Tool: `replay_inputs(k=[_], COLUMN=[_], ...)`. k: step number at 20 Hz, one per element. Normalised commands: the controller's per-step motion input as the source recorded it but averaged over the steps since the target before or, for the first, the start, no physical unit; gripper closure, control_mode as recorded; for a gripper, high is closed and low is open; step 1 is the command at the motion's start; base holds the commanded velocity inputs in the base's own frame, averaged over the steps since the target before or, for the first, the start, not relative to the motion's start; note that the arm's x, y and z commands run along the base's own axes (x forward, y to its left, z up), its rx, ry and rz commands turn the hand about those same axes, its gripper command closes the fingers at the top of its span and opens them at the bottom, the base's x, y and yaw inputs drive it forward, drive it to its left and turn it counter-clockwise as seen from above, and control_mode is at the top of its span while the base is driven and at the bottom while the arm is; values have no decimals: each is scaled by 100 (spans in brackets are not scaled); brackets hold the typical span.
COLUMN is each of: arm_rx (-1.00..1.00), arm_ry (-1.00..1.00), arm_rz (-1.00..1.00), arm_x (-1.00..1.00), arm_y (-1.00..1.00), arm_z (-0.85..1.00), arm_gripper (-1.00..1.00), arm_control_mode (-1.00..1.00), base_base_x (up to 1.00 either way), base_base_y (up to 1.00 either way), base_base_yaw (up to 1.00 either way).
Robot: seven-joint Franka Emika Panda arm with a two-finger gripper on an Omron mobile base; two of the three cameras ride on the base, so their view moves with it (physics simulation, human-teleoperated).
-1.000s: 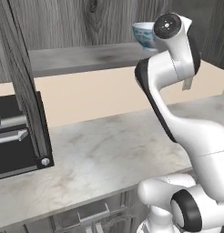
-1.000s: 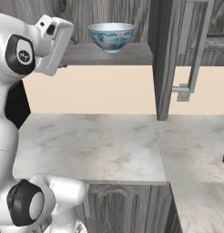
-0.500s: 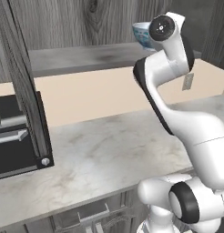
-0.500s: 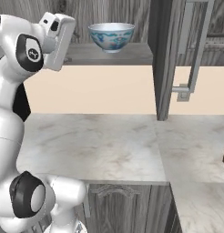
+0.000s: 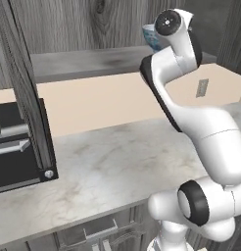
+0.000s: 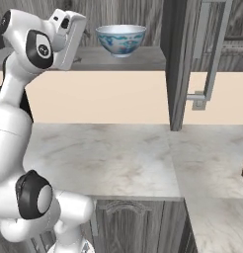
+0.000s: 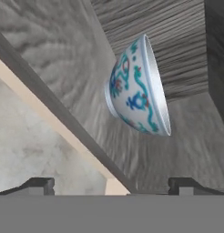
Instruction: Pick up the bowls from the cabinet and place each bowl in front of a stool on the dining counter.
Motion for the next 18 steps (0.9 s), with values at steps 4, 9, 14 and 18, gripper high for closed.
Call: replay_inputs(k=[4, 9, 14, 18], arm_rx=[0, 0, -2, -4], arm_ry=[0, 0, 0, 0], arm_rz=[0, 5, 1, 0], arm_x=[55, 51, 31, 31], arm_y=[4, 2, 0, 0], arm_z=[0, -4, 3, 6], arm_gripper=[-100, -100, -100, -100], arm_control_mode=[-100, -100, -100, -100], base_base_x=[0, 0, 0, 0], base_base_y=[0, 0, 0, 0], base_base_yaw=[0, 0, 0, 0])
